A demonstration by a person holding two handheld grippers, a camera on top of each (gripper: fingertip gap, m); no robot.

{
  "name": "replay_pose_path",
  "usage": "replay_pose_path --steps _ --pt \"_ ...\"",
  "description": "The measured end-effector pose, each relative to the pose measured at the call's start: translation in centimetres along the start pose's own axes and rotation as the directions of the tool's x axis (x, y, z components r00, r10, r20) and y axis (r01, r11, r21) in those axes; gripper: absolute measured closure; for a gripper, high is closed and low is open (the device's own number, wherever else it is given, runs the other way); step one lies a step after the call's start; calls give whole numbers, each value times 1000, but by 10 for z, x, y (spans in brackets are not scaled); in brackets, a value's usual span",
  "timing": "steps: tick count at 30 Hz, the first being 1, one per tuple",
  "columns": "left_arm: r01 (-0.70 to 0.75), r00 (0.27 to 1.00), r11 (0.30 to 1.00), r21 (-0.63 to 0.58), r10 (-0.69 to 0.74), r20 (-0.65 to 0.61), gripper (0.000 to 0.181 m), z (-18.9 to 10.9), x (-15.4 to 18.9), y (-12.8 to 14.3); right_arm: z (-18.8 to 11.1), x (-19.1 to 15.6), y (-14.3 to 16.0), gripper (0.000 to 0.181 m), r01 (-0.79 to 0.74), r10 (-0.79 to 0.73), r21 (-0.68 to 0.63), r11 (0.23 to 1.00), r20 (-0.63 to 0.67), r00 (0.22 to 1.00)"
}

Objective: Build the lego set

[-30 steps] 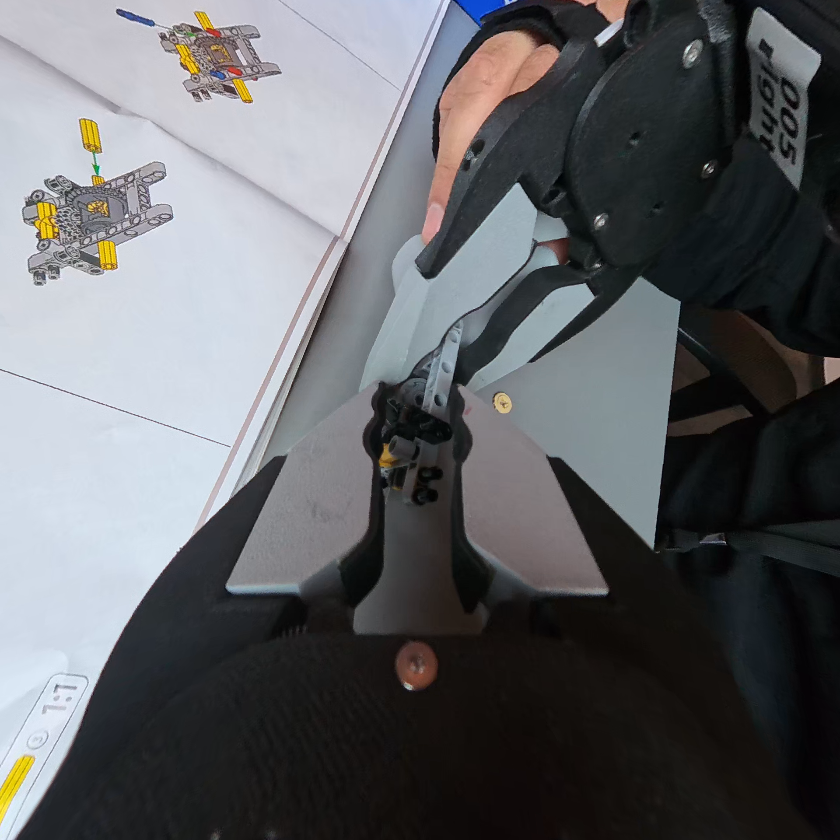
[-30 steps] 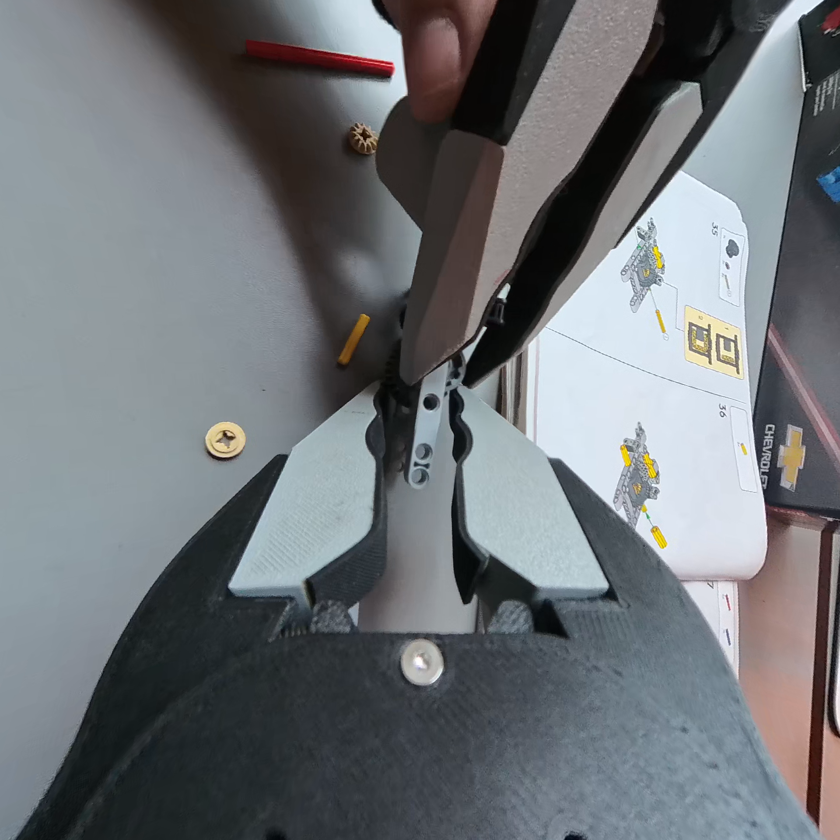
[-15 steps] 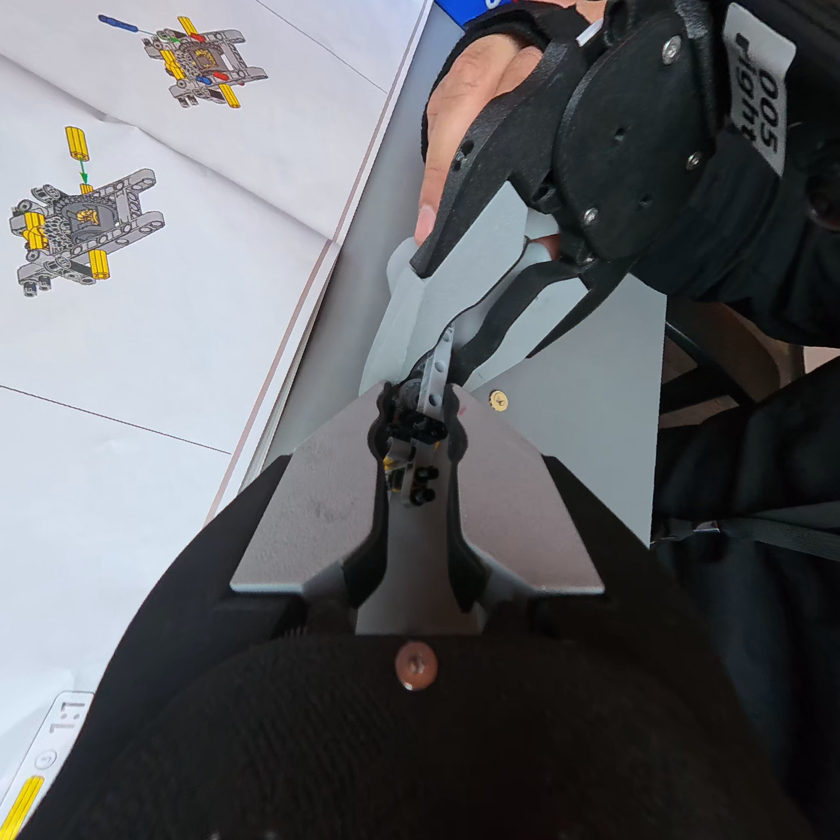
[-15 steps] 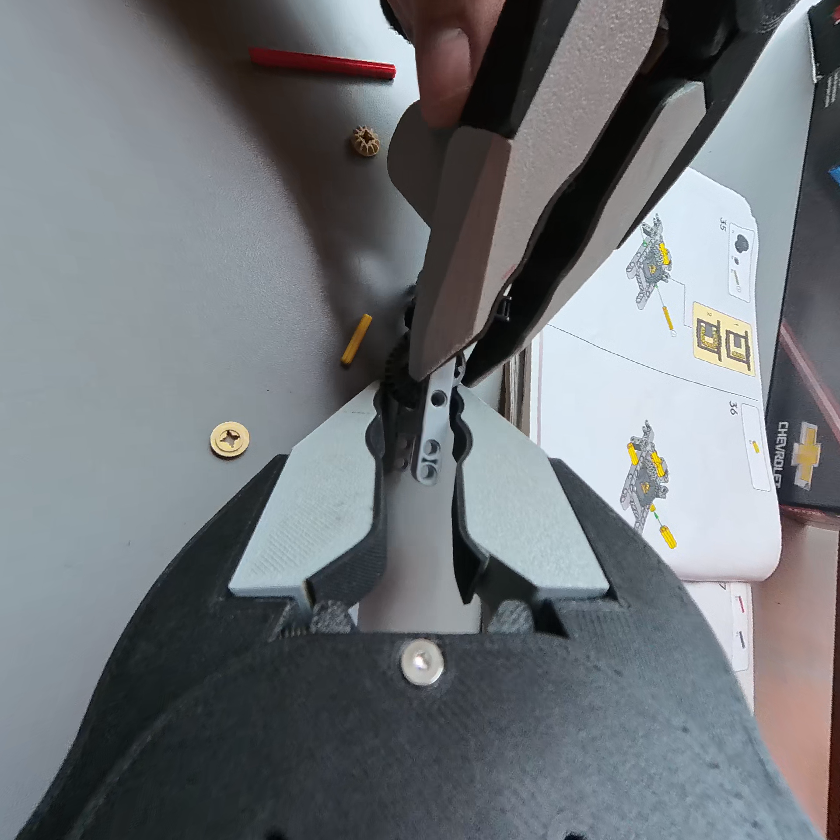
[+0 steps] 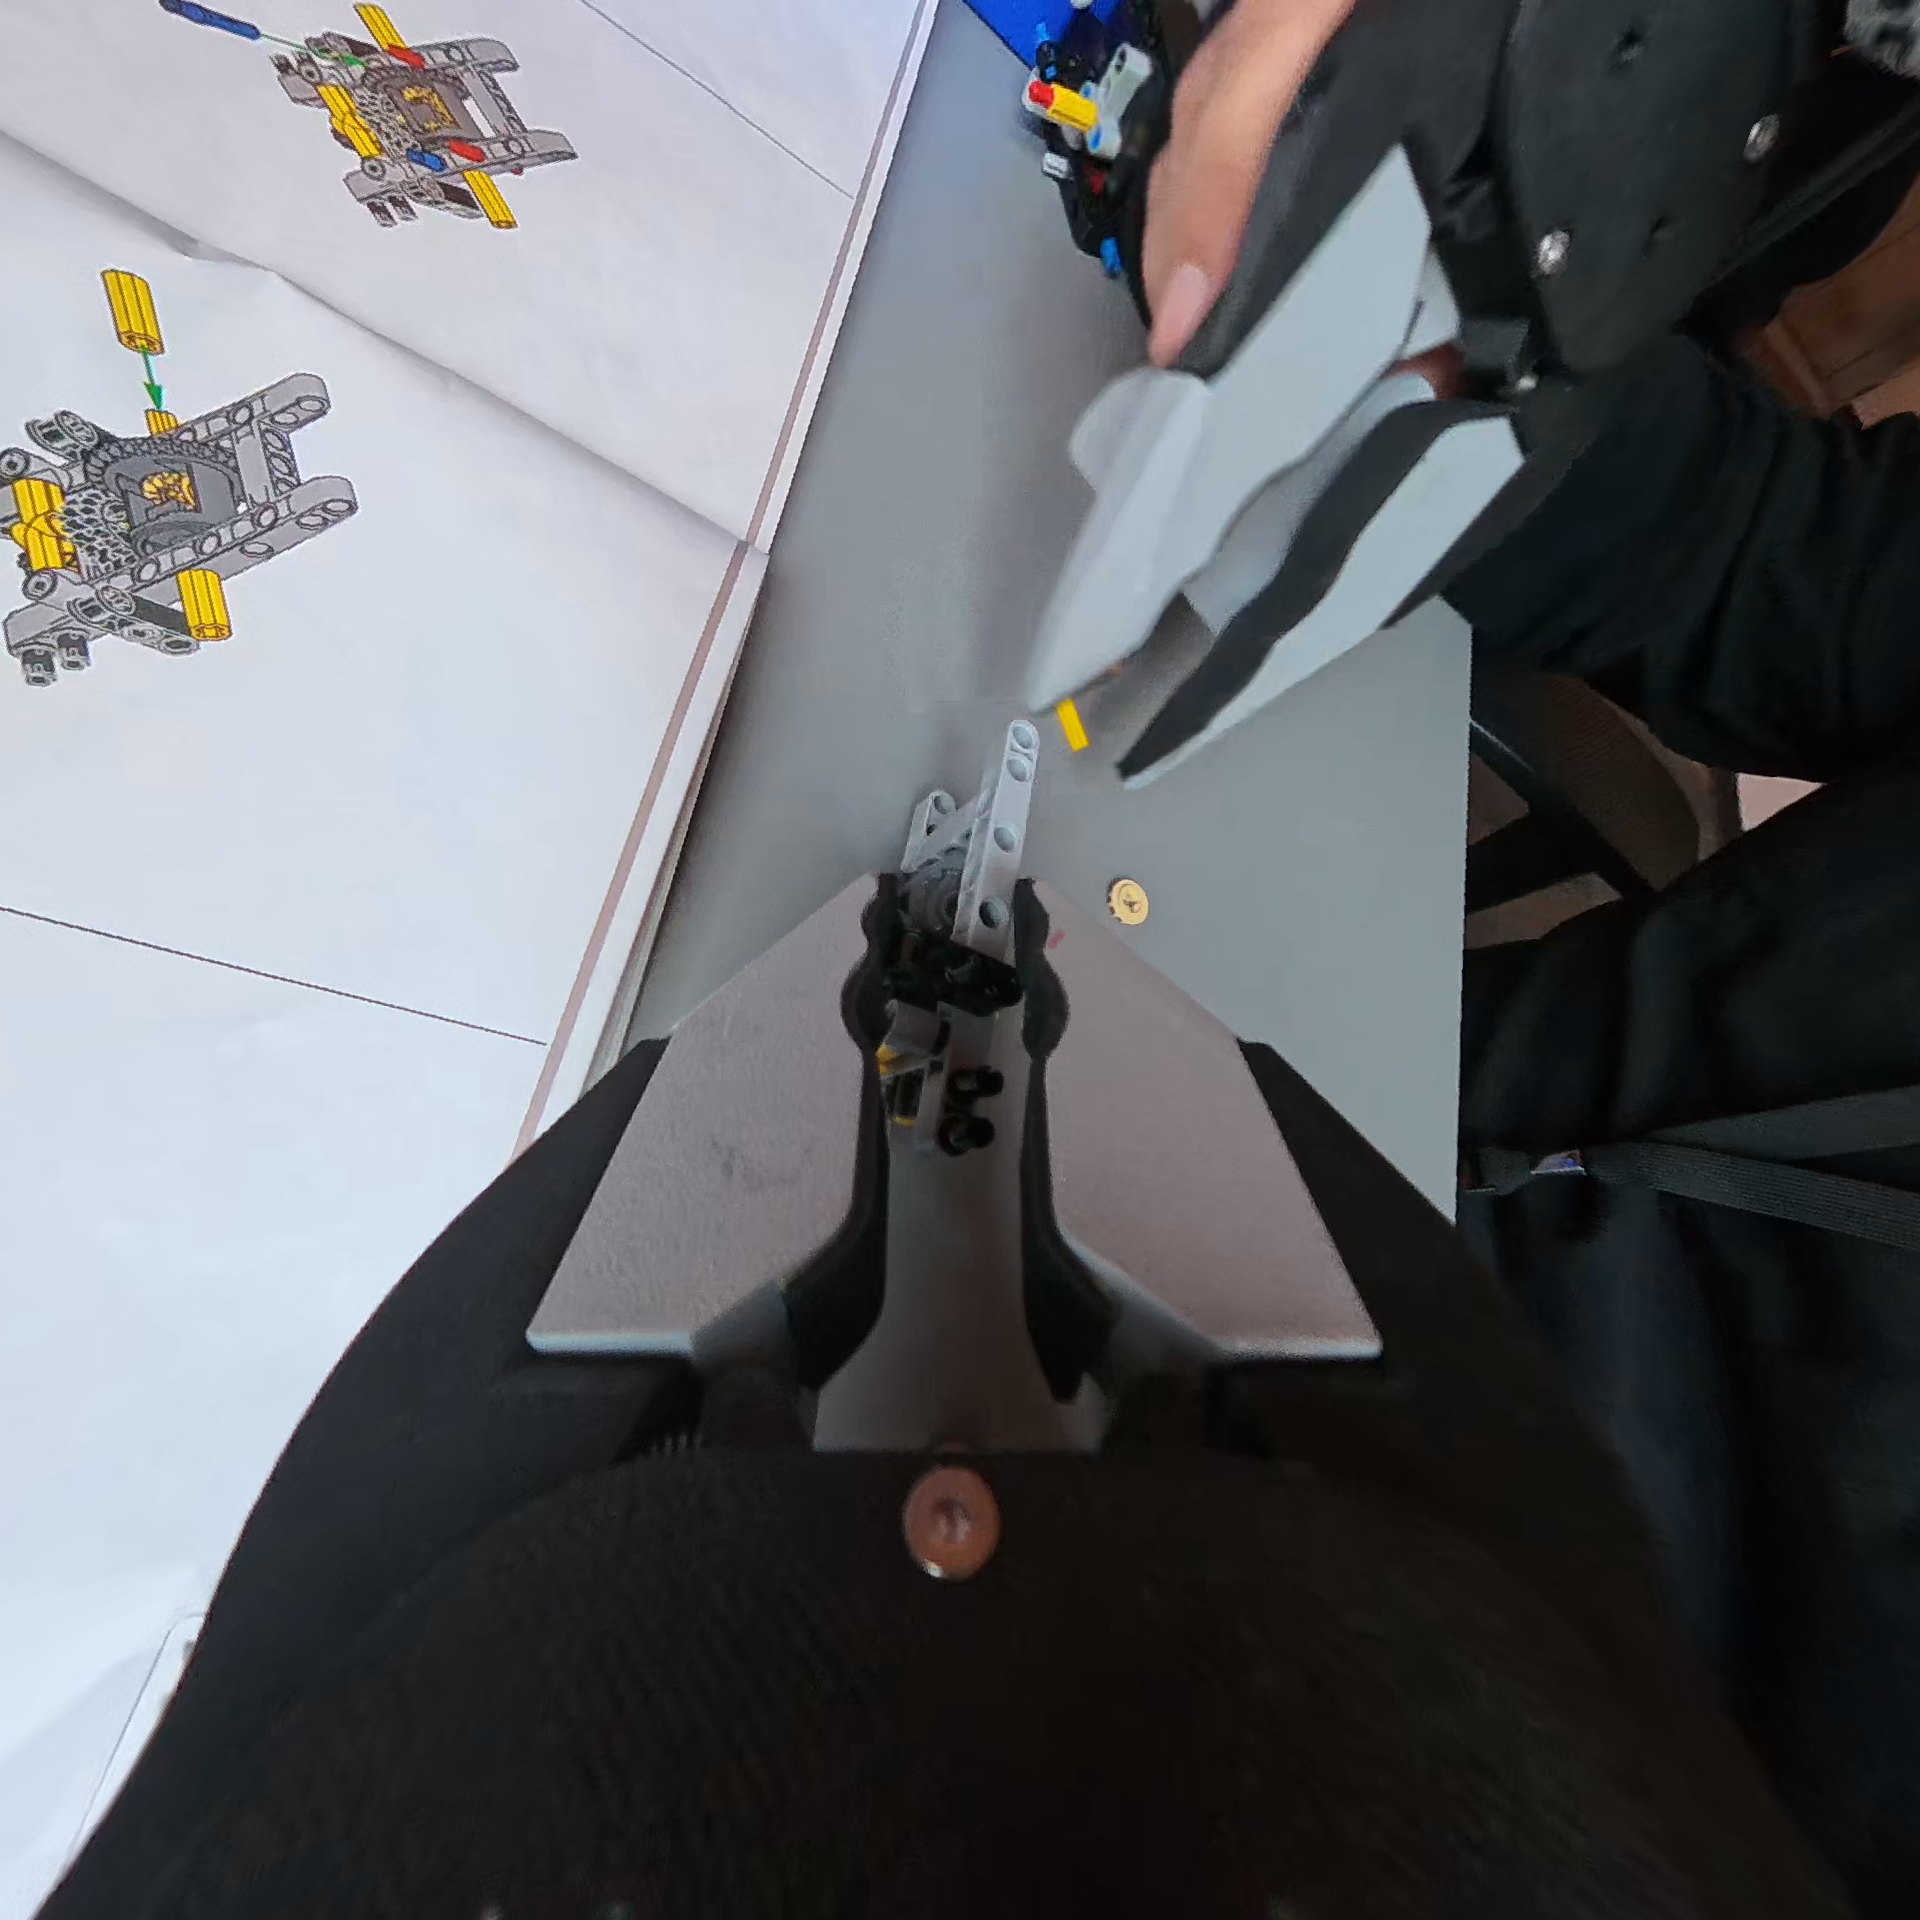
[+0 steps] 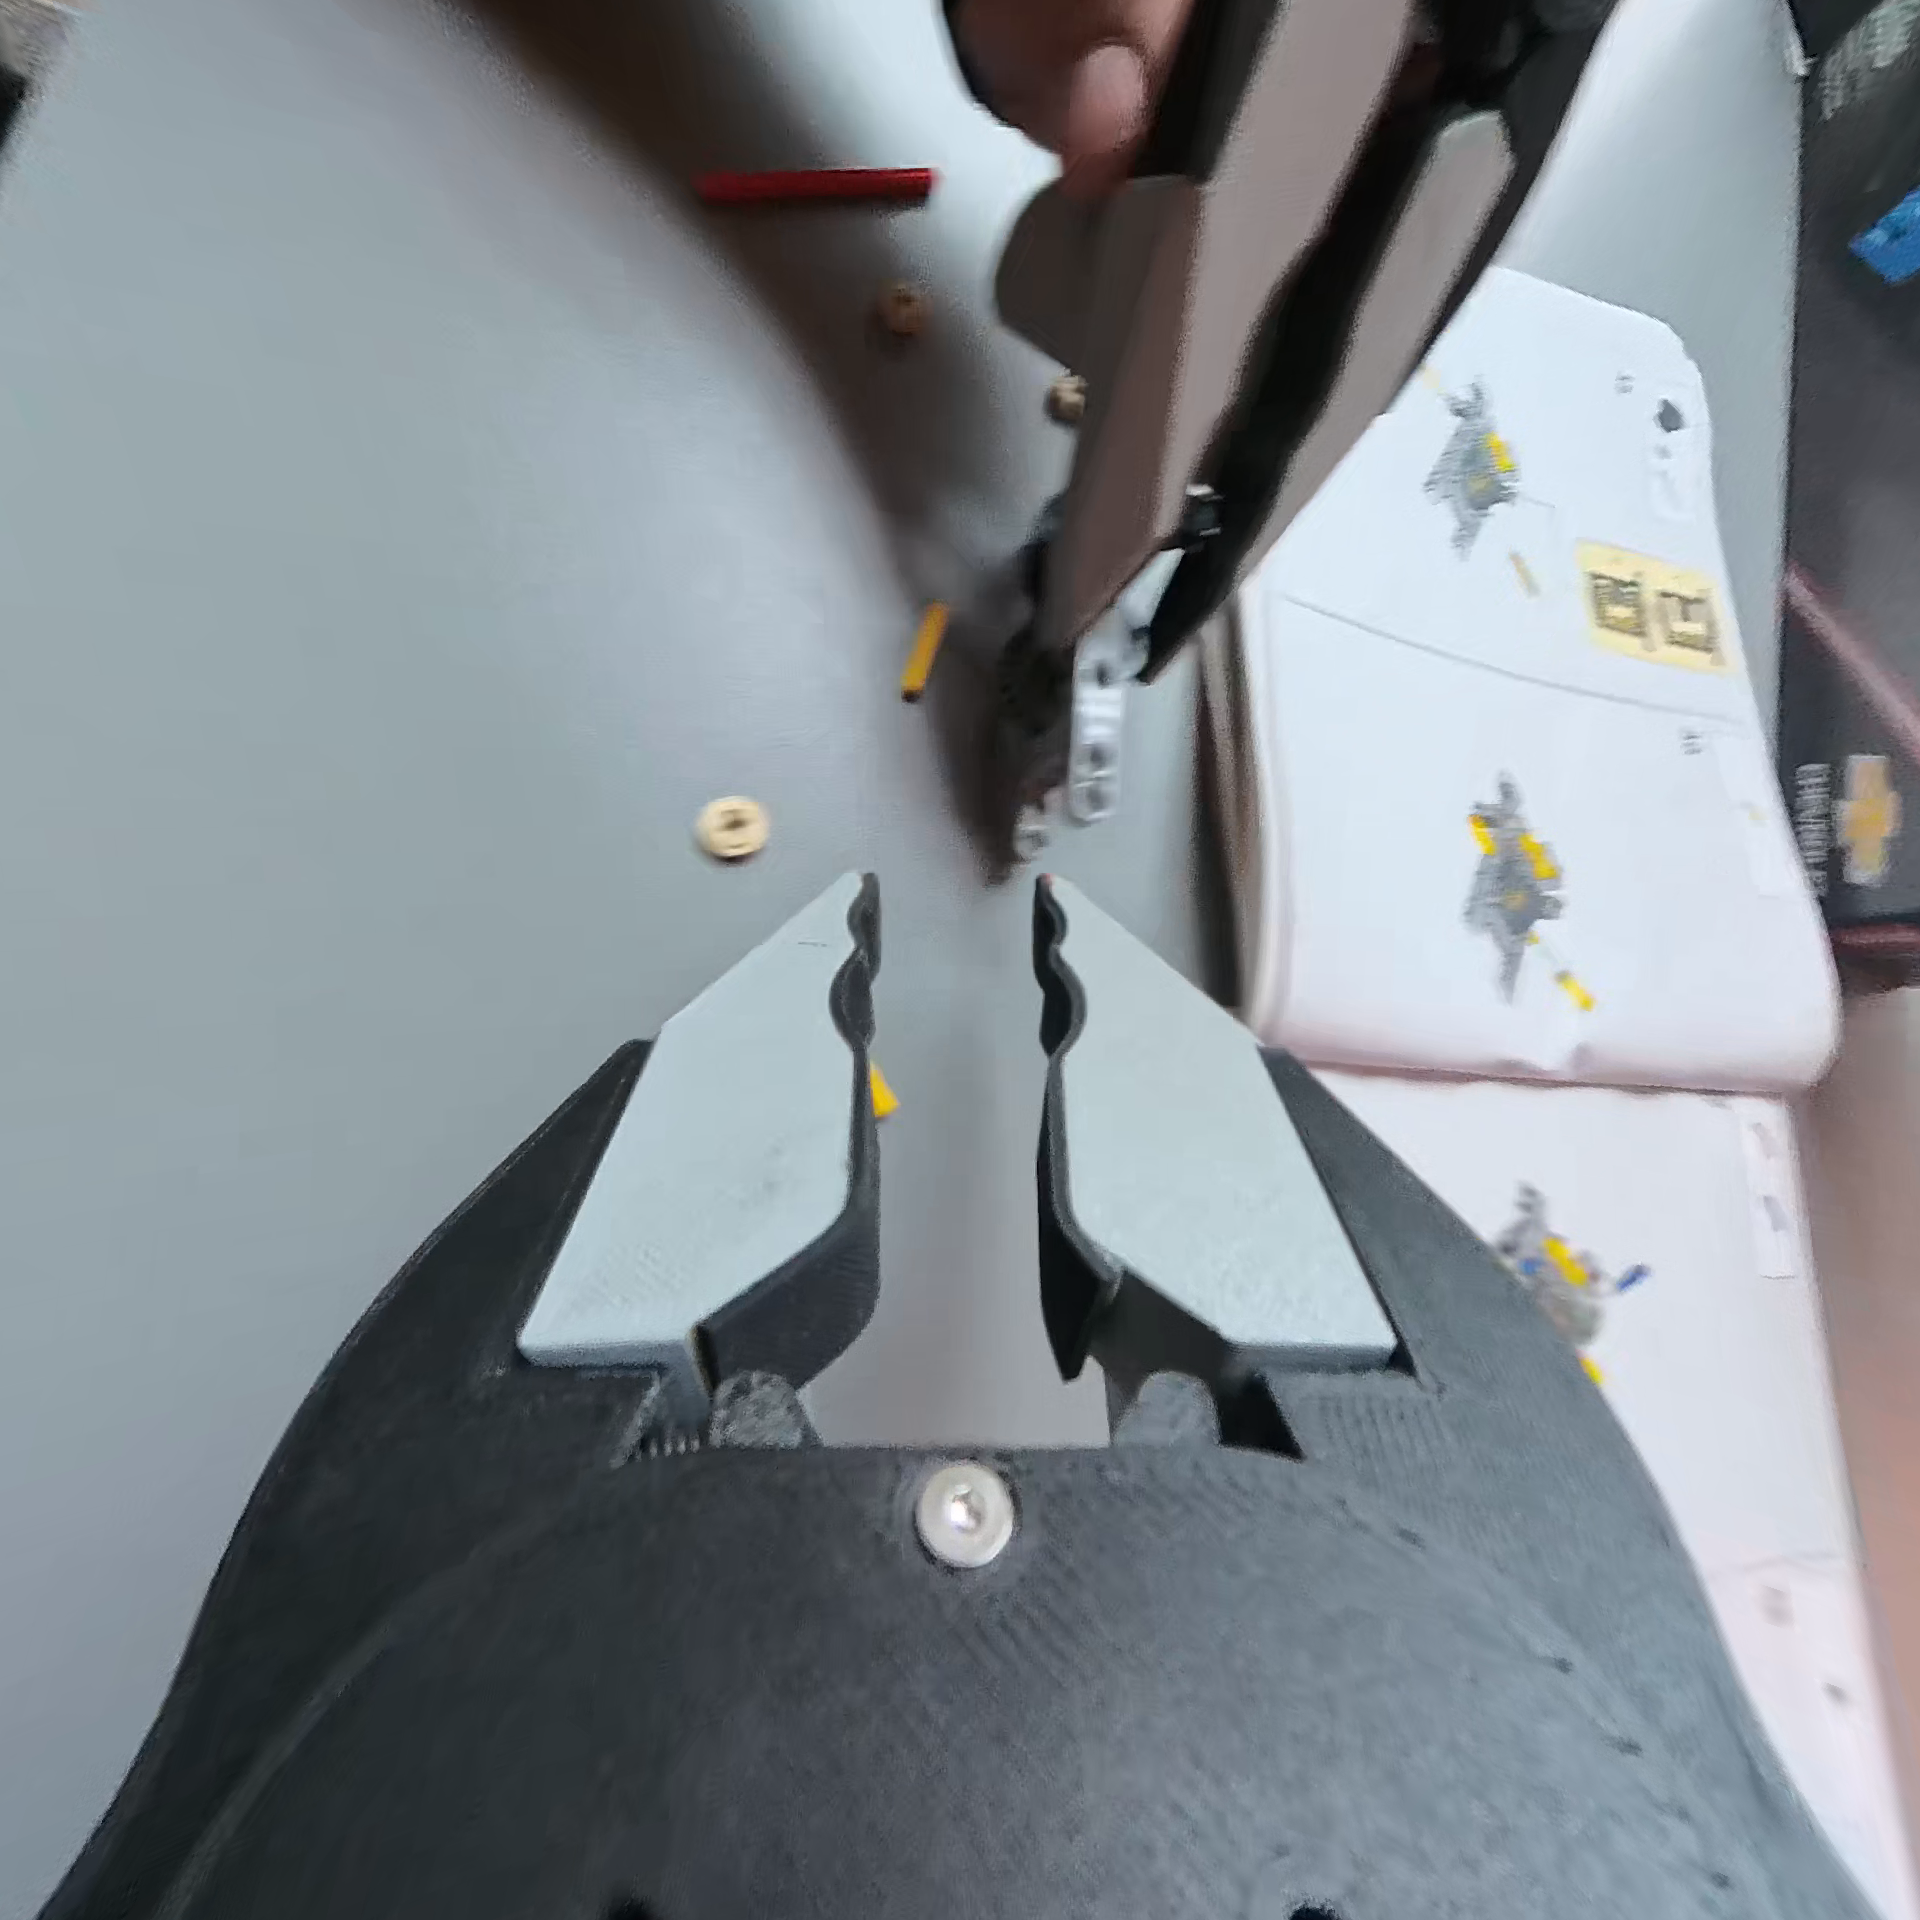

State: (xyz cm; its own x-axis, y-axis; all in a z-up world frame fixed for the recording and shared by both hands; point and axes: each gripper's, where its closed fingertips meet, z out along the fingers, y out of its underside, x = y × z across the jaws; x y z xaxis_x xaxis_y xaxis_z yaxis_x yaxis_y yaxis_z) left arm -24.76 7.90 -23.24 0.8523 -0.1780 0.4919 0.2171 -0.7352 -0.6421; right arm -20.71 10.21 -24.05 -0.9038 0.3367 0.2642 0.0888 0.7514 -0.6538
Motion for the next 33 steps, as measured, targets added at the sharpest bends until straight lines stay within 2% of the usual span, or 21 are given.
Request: replay_pose_path --steps 5,9,14,22,32,33 --pt "8 996 1000 -2 -8 -84 163 -1 1 0 0 -43 -1 154 -16 15 23 1000 58 998" --pt "2 992 1000 -4 -3 -125 163 -1 2 0 11 -40 -5 155 -36 36 10 999 23 999" --pt "7 987 1000 -1 -7 -163 163 -2 3 1 19 -44 -2 153 -16 17 -23 1000 64 998" --pt "13 982 1000 3 -12 -191 164 0 5 0 25 -43 -3 172 -13 16 -48 999 60 998" --pt "33 978 999 19 -28 -205 164 3 7 -2 22 -39 -5 175 -32 32 -24 999 15 999" --pt "36 978 999 21 -31 -208 164 4 7 -3 20 -41 -7 181 -52 52 -10 999 30 998"
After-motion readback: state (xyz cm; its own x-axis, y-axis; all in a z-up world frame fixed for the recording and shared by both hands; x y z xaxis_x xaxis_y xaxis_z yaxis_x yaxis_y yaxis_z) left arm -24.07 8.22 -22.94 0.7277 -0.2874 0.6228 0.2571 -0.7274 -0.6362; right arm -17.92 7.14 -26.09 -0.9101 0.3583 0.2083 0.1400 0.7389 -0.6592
